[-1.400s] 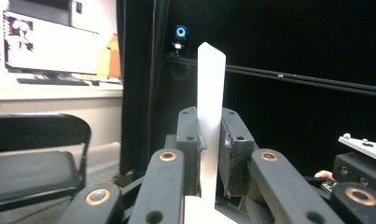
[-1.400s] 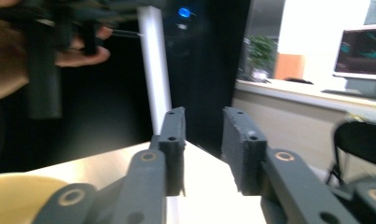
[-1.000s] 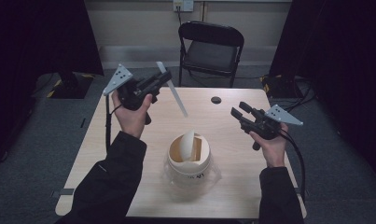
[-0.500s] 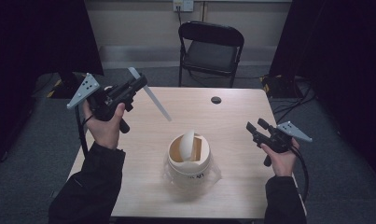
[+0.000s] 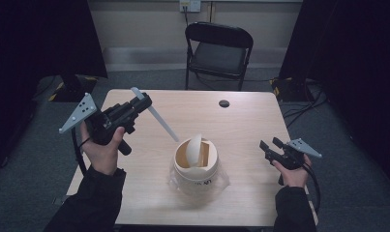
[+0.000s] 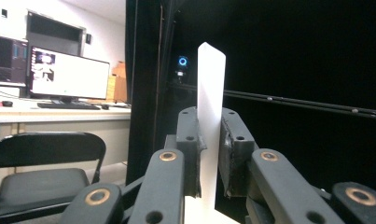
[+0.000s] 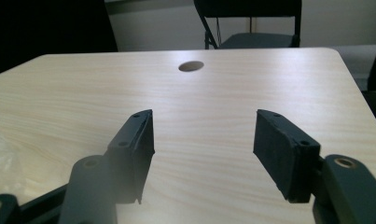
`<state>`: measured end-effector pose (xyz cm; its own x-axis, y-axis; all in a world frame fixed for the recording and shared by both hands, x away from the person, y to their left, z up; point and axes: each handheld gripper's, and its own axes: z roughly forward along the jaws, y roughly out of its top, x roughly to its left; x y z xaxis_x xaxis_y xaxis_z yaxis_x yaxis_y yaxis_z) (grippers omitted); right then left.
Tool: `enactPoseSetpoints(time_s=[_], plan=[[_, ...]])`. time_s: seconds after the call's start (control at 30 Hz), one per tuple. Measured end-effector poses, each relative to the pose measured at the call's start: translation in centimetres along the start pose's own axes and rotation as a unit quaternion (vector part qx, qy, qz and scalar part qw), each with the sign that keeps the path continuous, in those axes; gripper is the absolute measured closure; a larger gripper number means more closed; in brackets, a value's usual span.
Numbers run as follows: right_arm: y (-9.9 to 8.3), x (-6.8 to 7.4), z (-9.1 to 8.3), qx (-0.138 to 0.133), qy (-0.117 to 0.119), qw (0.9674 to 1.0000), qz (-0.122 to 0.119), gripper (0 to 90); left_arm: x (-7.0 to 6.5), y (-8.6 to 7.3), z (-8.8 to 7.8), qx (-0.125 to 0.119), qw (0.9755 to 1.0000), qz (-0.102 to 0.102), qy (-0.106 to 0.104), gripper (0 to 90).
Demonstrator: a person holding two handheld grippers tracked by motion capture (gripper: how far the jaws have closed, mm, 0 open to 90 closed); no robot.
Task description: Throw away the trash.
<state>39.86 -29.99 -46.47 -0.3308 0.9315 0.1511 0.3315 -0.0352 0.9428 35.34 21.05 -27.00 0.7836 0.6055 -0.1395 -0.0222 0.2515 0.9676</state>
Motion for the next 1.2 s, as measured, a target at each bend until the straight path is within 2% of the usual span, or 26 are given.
enactPoseSetpoints(time_s=[0.27,0.47,0.57,0.67,0.8,0.87,0.9,0.97,1.03,1.13,1.2], plan=[[-1.0,-0.2,0.2,0.021,-0.007,0.9998,-0.002,36.8,-0.5,-2.0,0.4,0.022,0.9996,-0.014,-0.013,80.3],[-1.2,-0.3,0.3,0.024,-0.009,0.9997,-0.001,36.5,-0.9,-3.4,0.9,0.041,0.9989,-0.016,-0.018,80.3],[-1.3,-0.4,0.4,0.025,-0.010,0.9996,-0.002,36.4,-1.2,-4.3,1.2,0.053,0.9983,-0.010,-0.020,80.3],[-1.4,-0.4,0.5,0.028,-0.008,0.9996,-0.003,36.4,-1.4,-5.7,1.6,0.070,0.9970,-0.017,-0.028,80.2],[-1.5,-0.3,0.6,0.032,-0.007,0.9995,-0.002,36.4,-1.4,-6.8,1.9,0.085,0.9956,-0.023,-0.031,80.2],[-1.6,-0.3,0.6,0.033,-0.007,0.9994,-0.003,36.4,-1.4,-7.8,2.1,0.099,0.9941,-0.031,-0.033,80.2],[-1.6,-0.3,0.6,0.034,-0.008,0.9994,-0.003,36.4,-1.4,-7.8,2.1,0.099,0.9941,-0.031,-0.033,80.0],[-1.7,-0.3,0.7,0.035,-0.008,0.9994,-0.002,36.4,-1.3,-8.6,2.2,0.109,0.9926,-0.040,-0.035,76.3],[-1.7,-0.3,0.7,0.035,-0.007,0.9993,-0.004,36.4,-1.2,-8.6,1.9,0.110,0.9925,-0.042,-0.032,73.9],[-1.8,-0.3,0.7,0.036,-0.008,0.9993,-0.003,36.4,-1.1,-8.4,1.5,0.107,0.9931,-0.041,-0.028,69.4],[-1.8,-0.5,0.6,0.037,-0.009,0.9993,-0.004,36.4,-0.9,-8.0,0.7,0.103,0.9940,-0.033,-0.020,59.9]])
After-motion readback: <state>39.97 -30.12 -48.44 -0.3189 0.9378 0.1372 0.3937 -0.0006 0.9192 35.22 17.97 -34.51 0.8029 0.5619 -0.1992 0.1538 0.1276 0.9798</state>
